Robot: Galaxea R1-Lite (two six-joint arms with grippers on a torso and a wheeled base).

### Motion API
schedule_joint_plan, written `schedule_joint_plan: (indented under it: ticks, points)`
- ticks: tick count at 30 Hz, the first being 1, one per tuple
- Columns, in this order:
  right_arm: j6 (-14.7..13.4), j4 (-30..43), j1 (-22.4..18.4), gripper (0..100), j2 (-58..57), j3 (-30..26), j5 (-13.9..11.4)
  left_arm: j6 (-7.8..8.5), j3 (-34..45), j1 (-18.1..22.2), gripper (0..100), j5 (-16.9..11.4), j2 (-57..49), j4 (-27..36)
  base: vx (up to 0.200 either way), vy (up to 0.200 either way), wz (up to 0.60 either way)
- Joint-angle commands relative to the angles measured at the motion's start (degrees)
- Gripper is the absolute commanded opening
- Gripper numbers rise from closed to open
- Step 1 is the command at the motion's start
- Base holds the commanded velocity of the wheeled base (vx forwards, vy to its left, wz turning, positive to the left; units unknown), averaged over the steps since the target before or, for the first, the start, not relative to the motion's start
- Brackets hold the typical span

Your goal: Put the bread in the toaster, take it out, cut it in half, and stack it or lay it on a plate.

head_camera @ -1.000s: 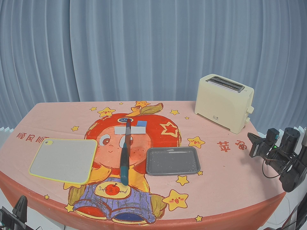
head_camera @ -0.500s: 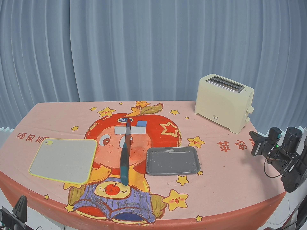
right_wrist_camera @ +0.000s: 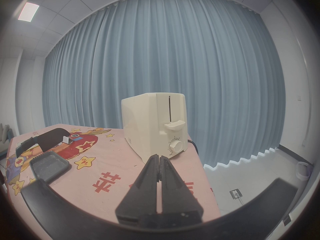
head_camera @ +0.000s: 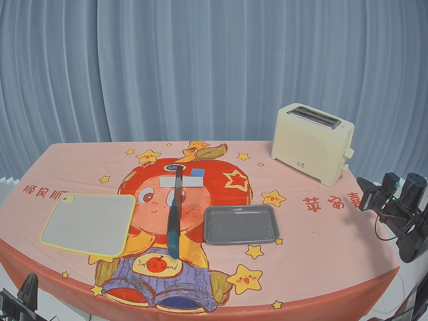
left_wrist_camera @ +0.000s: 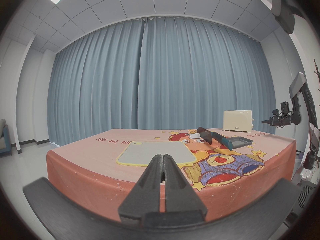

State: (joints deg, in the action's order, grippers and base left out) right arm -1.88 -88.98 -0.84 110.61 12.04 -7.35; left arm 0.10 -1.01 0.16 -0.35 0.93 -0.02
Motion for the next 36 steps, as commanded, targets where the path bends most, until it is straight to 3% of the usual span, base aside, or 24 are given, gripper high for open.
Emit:
schedule_joint_plan:
  ticks: [1, 11, 17, 24, 28, 31, 36]
  points:
    - [-0.1, -0.4, -2.3, 0, 0.1, 0.2, -1.8, -0.01, 1.0, 0.0, 0, 0.0, -0.9, 0.0, 0.0, 0.0, 0.0]
    - [0.1, -0.4, -6.3, 0, 1.1, 1.5, -7.0, -0.01, 1.0, 0.0, 0, 0.0, -0.9, -0.1, 0.0, 0.0, 0.0]
    - [0.1, 1.0, -7.9, 0, 1.5, 4.7, -14.6, -0.01, 1.0, 0.0, 0, 0.0, -0.9, -0.1, 0.0, 0.0, 0.0]
    - [0.7, 12.7, -6.8, 0, 1.8, 14.8, -16.2, -0.01, 1.0, 0.0, 0, 0.0, -0.9, -0.1, 0.0, 0.0, 0.0]
    - [3.4, 15.2, -6.7, 0, 0.6, 12.6, -19.5, -0.01, 1.0, 0.0, 0, 0.0, -0.9, 0.0, 0.0, 0.0, 0.0]
    - [4.9, 14.2, -6.5, 0, 1.0, 11.9, -19.4, -0.01, 1.0, 0.0, 0, 0.0, -0.9, 0.0, 0.0, 0.0, 0.0]
    - [4.9, 14.3, -6.9, 0, 1.2, 12.0, -19.0, -0.01, 1.0, 0.0, 0, 0.0, -0.9, 0.0, 0.0, 0.0, 0.0]
